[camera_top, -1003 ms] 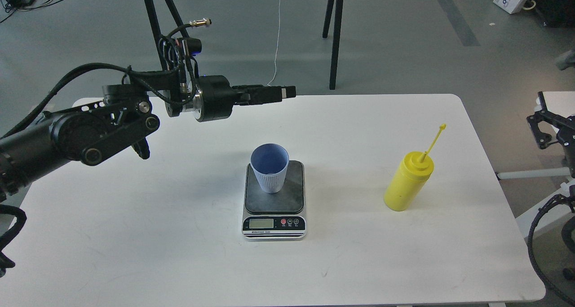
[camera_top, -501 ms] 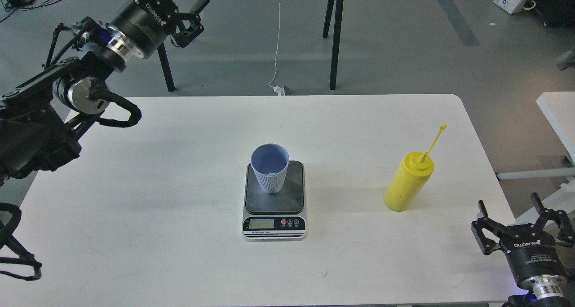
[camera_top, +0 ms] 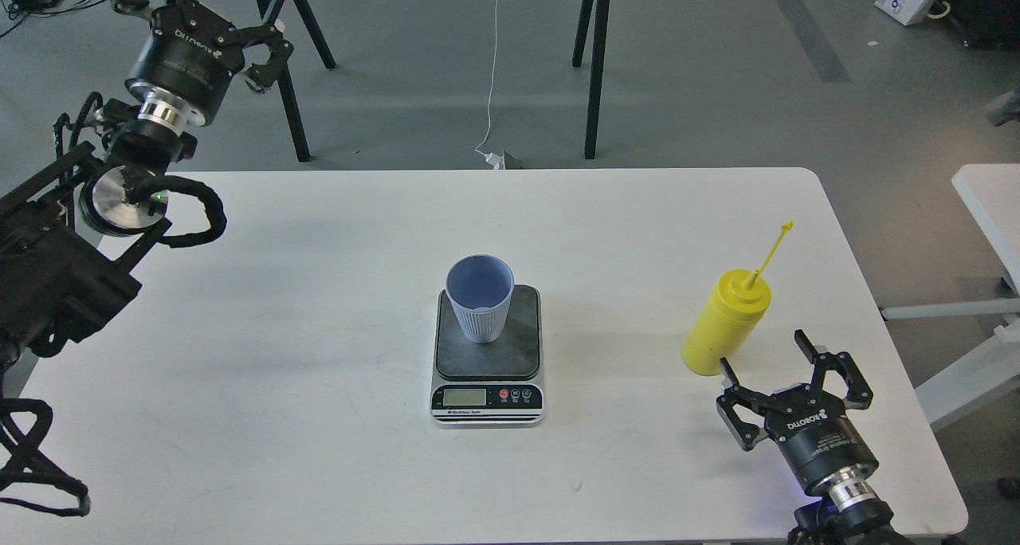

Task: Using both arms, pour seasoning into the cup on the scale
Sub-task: 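Move the right gripper to the yellow squeeze bottle and grasp it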

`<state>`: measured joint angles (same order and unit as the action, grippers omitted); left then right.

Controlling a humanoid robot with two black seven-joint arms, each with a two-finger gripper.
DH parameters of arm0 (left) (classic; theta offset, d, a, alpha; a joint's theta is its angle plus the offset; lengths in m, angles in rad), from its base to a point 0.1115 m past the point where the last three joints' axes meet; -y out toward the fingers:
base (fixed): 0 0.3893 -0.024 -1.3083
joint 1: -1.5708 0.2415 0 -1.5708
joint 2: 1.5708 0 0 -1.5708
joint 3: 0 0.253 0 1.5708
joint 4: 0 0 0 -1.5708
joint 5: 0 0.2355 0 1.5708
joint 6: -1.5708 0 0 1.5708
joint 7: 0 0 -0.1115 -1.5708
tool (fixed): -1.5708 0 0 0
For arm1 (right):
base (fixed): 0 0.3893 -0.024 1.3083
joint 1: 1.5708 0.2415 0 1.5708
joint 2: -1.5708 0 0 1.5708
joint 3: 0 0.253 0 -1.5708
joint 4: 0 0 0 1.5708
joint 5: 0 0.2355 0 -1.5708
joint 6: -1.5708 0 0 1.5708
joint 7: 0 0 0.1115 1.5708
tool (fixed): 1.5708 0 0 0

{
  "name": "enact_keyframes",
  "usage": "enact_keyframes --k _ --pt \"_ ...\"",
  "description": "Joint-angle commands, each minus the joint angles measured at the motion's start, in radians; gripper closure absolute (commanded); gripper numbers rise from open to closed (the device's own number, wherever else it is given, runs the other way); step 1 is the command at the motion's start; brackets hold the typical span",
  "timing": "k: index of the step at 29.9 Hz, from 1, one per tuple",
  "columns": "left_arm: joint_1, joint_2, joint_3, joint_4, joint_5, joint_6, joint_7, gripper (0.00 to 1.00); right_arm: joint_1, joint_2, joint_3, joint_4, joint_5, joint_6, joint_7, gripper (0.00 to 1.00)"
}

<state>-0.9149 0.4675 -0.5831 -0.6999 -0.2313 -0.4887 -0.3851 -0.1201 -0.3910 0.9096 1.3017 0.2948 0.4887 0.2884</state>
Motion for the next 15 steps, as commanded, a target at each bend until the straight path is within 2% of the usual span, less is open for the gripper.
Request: enact_keyframes --k 1,10,15 --pt "-0.001 0.008 0.0 0.002 0.001 0.0 0.02 0.0 0.03 0.059 -0.017 -0.031 0.003 0.0 0.0 0.03" --pt "-0.004 0.01 -0.006 0.002 0.0 0.0 0.022 0.0 0.04 0.13 0.04 -0.091 0.007 0.0 -0.002 0.04" --pt "-0.002 0.01 -0.004 0.002 0.0 0.0 0.023 0.0 0.095 0.172 0.054 -0.18 0.014 0.0 0.0 0.03"
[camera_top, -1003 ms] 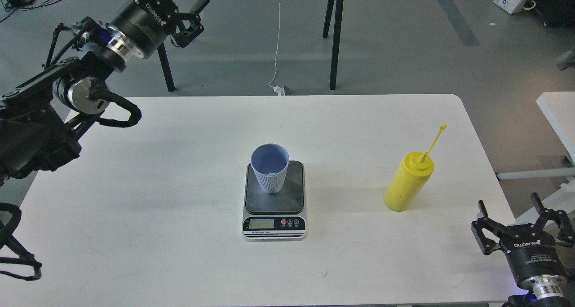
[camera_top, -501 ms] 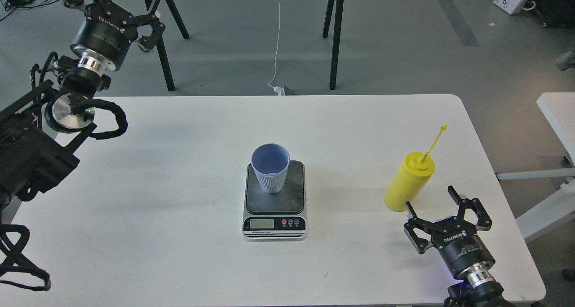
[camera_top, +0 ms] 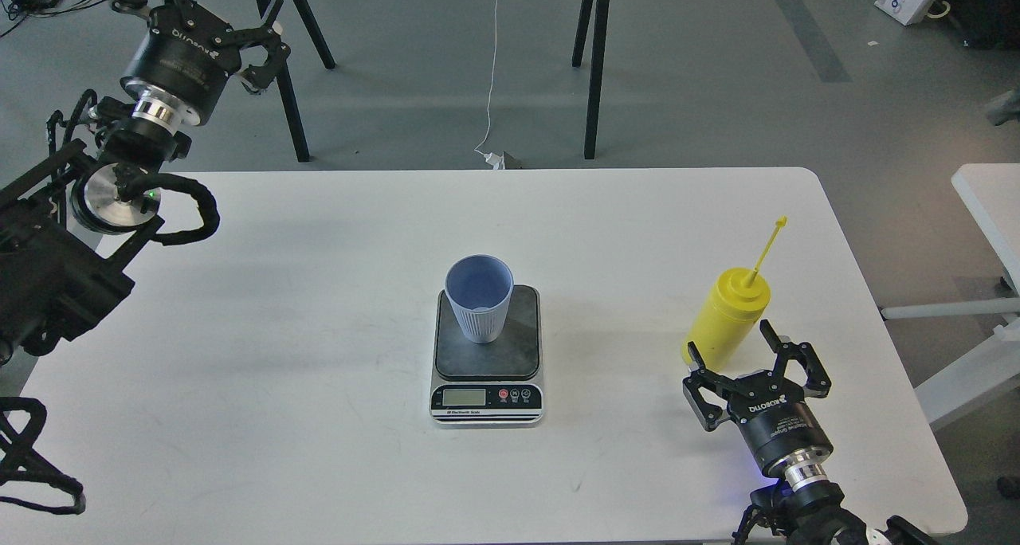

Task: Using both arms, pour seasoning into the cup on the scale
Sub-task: 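Move the right gripper to the yellow squeeze bottle and grasp it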

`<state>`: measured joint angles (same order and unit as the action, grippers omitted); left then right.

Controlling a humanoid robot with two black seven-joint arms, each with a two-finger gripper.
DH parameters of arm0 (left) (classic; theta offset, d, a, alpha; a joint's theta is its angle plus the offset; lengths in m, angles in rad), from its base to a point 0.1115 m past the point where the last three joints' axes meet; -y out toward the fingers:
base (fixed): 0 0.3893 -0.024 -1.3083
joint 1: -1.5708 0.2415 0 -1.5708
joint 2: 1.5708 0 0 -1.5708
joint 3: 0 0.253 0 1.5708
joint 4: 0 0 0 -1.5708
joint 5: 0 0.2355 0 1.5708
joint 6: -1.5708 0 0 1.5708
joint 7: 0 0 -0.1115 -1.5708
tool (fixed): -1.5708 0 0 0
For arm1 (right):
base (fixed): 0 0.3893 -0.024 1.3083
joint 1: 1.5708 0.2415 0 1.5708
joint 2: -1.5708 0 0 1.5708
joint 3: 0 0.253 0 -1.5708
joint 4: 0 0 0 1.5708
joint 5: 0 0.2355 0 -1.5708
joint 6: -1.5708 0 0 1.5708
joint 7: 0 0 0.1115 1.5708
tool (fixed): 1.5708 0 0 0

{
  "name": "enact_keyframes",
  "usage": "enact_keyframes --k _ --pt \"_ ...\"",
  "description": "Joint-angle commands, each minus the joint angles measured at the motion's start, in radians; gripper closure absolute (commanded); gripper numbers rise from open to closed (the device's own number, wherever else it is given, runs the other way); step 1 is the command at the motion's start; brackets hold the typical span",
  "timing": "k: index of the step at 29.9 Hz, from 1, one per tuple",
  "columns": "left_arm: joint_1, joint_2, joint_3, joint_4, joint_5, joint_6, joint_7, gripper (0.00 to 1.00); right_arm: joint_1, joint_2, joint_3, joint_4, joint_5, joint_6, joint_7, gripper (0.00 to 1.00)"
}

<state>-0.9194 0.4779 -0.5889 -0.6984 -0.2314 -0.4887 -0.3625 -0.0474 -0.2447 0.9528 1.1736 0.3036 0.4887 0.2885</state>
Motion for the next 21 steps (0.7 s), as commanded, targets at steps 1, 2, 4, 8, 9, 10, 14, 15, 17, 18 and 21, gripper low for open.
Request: enact_keyframes --k 1,2,4,8,9,10,14,15,17,18,21 --pt "0.002 -0.001 0.0 0.0 0.0 0.0 -0.001 0.0 0.027 0.033 0.02 -0.067 0.009 0.0 0.0 0.03" --pt "0.001 -0.002 0.0 0.0 0.0 0.0 -0.001 0.0 0.031 0.036 0.026 -0.078 0.012 0.0 -0.002 0.04" --pt "-0.002 -0.002 0.0 0.0 0.0 0.0 -0.001 0.0 0.043 0.036 0.029 -0.091 0.014 0.0 -0.002 0.04" --pt "-0.006 -0.001 -0.002 0.0 0.0 0.0 -0.001 0.0 0.084 0.036 0.029 -0.114 0.014 0.0 -0.002 0.06" --pt "-0.006 -0.001 -0.002 0.0 0.0 0.0 -0.001 0.0 0.096 0.036 0.029 -0.12 0.014 0.0 -0.002 0.08" --pt "-0.006 -0.001 -0.002 0.0 0.0 0.0 -0.003 0.0 0.106 0.036 0.029 -0.126 0.014 0.0 -0.002 0.11" --pt "-0.006 -0.001 -0.002 0.0 0.0 0.0 -0.003 0.0 0.15 0.038 0.023 -0.161 0.014 0.0 -0.005 0.25" --pt "-0.006 0.001 -0.002 0.0 0.0 0.0 -0.003 0.0 0.161 0.042 0.02 -0.173 0.014 0.0 -0.005 0.26" --pt "-0.007 0.001 -0.003 0.0 0.0 0.0 -0.003 0.0 0.173 0.056 0.02 -0.19 0.014 0.0 -0.009 0.28" --pt "-0.007 -0.001 -0.003 0.0 0.0 0.0 -0.003 0.0 0.173 0.059 0.023 -0.192 0.014 0.0 -0.015 0.3" --pt "-0.009 0.002 -0.005 0.0 0.0 0.0 -0.003 0.0 0.178 0.059 0.024 -0.178 0.015 0.0 -0.035 0.47"
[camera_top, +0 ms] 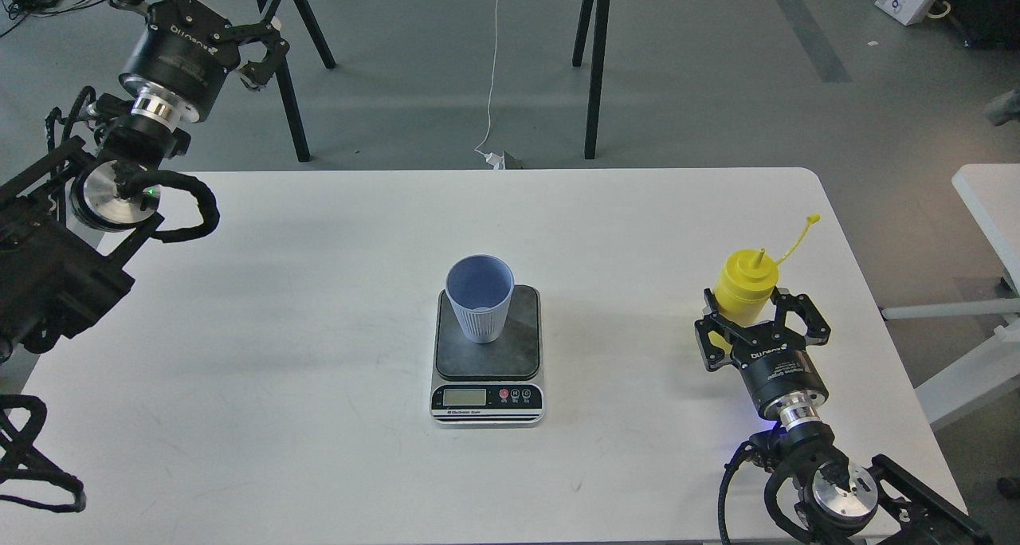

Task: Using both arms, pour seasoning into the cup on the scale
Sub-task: 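Move the right gripper to the yellow squeeze bottle and grasp it, then lift the yellow bottle with the right gripper toward the cup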

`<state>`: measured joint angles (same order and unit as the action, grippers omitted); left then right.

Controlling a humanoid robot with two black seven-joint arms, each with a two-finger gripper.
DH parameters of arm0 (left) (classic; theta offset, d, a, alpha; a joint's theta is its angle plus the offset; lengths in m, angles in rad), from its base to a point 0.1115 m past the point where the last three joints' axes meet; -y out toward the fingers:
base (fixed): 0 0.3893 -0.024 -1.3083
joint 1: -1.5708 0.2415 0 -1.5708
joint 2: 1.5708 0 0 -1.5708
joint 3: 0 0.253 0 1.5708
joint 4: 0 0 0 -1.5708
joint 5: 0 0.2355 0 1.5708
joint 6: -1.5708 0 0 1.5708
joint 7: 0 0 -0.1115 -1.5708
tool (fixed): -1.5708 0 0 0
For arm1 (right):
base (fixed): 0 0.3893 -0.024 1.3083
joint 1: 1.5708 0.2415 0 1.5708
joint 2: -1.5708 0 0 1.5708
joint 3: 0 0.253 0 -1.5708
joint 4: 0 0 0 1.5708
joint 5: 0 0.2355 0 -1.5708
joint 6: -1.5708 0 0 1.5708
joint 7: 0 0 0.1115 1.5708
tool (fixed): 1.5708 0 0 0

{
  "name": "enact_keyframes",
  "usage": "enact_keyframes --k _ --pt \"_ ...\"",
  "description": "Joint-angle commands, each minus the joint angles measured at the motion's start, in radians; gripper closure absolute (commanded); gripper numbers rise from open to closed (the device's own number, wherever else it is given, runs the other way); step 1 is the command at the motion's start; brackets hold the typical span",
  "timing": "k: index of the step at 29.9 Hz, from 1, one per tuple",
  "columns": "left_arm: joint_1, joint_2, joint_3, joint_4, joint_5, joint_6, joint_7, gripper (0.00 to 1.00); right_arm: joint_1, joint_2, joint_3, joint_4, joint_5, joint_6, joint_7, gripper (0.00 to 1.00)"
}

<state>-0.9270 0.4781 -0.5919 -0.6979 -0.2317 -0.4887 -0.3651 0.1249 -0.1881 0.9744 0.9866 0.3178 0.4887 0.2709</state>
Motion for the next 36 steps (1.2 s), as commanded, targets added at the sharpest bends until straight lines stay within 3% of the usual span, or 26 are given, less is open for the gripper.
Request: enact_keyframes --k 1,5,9,14,17,21,24,36 --pt "-0.001 0.004 -0.002 0.0 0.0 0.0 0.0 0.0 0.009 0.001 0.003 0.017 0.0 0.0 -0.025 0.51" --pt "-0.001 0.013 -0.005 -0.002 -0.001 0.0 -0.002 0.0 0.062 -0.051 0.003 0.067 -0.002 0.0 -0.038 0.58" --pt "0.0 0.022 -0.028 -0.006 -0.001 0.0 -0.003 0.0 0.203 -0.203 -0.057 0.095 -0.017 0.0 -0.039 0.58" --pt "0.0 0.027 -0.035 -0.008 -0.001 0.0 -0.002 0.0 0.516 -0.37 -0.349 0.09 -0.086 -0.036 -0.039 0.58" --pt "0.004 0.027 -0.034 -0.006 -0.001 0.0 -0.002 0.0 0.749 -0.41 -0.579 0.089 -0.091 -0.091 -0.047 0.59" --pt "0.007 0.028 -0.026 -0.003 0.002 0.0 0.003 0.0 1.017 -0.396 -0.85 0.084 -0.092 -0.176 -0.087 0.6" --pt "0.01 0.03 -0.022 -0.003 0.003 0.005 0.002 0.0 1.159 -0.341 -1.0 0.083 -0.126 -0.235 -0.088 0.6" --pt "0.013 0.027 -0.009 -0.003 0.02 0.012 0.018 0.0 1.475 -0.059 -1.425 0.086 -0.322 -0.473 -0.085 0.61"
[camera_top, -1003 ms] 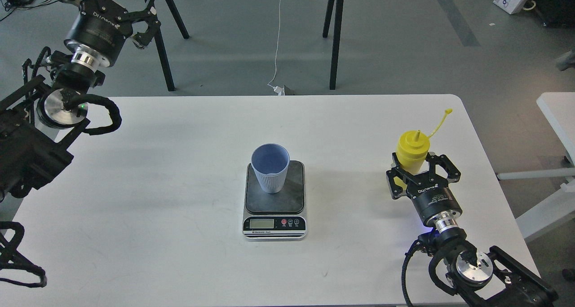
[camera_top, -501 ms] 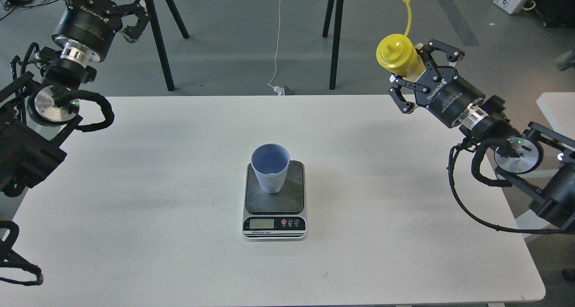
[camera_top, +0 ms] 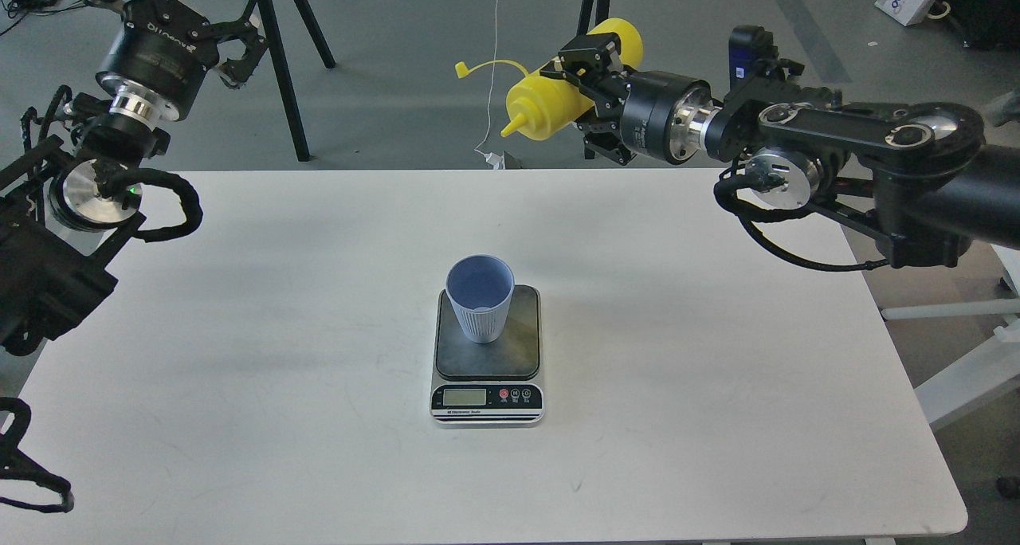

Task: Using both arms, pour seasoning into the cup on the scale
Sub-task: 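Lift the yellow bottle with the right gripper toward the cup, then tilt the bottle nozzle-down over the blue cup with the right gripper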

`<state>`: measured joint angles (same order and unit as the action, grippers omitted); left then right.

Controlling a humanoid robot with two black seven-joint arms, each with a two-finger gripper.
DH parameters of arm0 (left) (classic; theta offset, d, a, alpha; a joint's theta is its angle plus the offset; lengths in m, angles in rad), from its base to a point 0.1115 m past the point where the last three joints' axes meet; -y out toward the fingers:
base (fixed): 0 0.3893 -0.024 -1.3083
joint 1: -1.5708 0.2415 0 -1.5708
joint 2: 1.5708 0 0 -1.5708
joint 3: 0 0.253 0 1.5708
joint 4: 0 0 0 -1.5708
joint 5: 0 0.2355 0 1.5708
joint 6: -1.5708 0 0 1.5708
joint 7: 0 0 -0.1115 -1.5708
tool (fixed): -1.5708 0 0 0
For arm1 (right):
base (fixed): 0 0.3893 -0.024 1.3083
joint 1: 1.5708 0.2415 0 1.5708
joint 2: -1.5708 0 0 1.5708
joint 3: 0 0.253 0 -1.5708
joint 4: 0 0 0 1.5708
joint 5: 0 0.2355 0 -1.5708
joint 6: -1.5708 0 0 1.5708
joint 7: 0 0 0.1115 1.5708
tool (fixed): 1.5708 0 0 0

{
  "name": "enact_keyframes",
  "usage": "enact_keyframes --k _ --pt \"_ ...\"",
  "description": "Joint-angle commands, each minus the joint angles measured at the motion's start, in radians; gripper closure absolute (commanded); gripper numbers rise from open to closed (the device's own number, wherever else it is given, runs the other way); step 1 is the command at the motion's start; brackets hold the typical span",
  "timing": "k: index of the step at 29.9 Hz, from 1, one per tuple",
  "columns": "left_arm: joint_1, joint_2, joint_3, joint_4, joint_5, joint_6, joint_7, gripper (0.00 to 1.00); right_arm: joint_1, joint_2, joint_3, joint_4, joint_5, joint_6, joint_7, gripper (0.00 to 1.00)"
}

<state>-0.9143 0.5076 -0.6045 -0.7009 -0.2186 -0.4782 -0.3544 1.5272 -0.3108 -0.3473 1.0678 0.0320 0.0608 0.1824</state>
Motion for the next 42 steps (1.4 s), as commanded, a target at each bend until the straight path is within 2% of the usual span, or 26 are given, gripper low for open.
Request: enact_keyframes --k 1,7,14,19,25,33,36,42 --pt "0.0 -0.004 0.002 0.0 0.005 0.003 0.009 0.0 0.094 0.087 -0.133 0.006 -0.064 -0.062 0.003 0.61" --pt "0.025 -0.012 -0.001 0.001 0.001 0.007 0.006 0.0 0.174 0.229 -0.326 0.004 -0.283 -0.16 0.012 0.61" --pt "0.025 -0.011 -0.001 0.001 0.001 -0.003 0.008 0.0 0.172 0.311 -0.418 0.001 -0.366 -0.214 0.014 0.61" --pt "0.025 -0.011 -0.003 0.001 0.002 -0.005 0.008 0.0 0.182 0.311 -0.482 0.001 -0.423 -0.274 0.012 0.61" --pt "0.026 -0.009 -0.004 0.001 0.002 -0.005 0.006 0.0 0.2 0.311 -0.499 0.0 -0.478 -0.277 0.012 0.61" --pt "0.028 -0.004 -0.004 0.0 0.005 0.0 0.006 0.0 0.183 0.311 -0.441 0.004 -0.4 -0.266 0.008 0.61" --pt "0.029 -0.001 -0.004 0.0 0.005 0.001 0.008 0.0 0.151 0.225 -0.346 0.03 -0.318 -0.251 0.008 0.61" --pt "0.032 -0.001 -0.004 -0.002 0.007 0.006 0.008 0.0 -0.016 -0.065 -0.06 0.142 -0.264 -0.182 0.005 0.61"
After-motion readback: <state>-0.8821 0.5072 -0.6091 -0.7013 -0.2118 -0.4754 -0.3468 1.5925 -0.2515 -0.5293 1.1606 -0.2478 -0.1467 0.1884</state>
